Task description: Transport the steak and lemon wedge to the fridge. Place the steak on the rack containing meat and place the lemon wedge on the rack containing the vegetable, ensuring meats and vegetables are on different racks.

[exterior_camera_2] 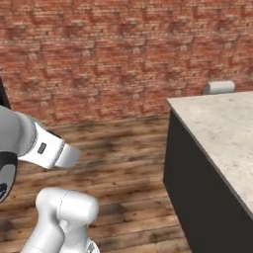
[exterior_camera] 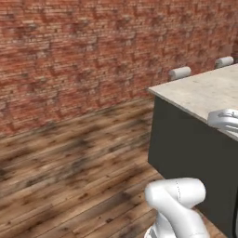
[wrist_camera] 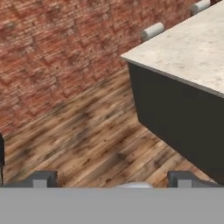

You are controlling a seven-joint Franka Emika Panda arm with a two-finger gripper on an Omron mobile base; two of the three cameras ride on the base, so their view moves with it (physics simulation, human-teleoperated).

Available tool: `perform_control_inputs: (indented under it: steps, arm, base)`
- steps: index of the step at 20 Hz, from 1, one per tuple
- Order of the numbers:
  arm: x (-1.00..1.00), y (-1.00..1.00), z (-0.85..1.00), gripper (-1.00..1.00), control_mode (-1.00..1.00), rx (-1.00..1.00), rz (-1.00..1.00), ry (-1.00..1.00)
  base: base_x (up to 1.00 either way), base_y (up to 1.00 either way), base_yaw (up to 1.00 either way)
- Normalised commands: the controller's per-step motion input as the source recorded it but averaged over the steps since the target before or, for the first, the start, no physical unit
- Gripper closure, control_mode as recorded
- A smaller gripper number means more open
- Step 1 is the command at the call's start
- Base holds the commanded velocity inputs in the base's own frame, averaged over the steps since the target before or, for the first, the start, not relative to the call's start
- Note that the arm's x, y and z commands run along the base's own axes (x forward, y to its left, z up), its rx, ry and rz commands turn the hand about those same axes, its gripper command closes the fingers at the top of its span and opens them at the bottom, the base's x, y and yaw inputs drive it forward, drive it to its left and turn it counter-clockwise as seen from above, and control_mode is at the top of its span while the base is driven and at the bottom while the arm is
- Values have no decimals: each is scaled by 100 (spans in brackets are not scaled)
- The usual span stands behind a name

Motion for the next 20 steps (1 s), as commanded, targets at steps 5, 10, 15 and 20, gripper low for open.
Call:
perform_control_inputs:
  steps: [5,10,15,20]
  arm:
    - [0,0,0,-100,100,0,0,0]
    - [0,0,0,-100,100,0,0,0]
    - [0,0,0,-100,100,0,0,0]
    - [0,0,0,-100,100,0,0,0]
  base:
    - [100,100,-39]
    - [100,99,-32]
    - [100,87,-23]
    - [100,77,-23]
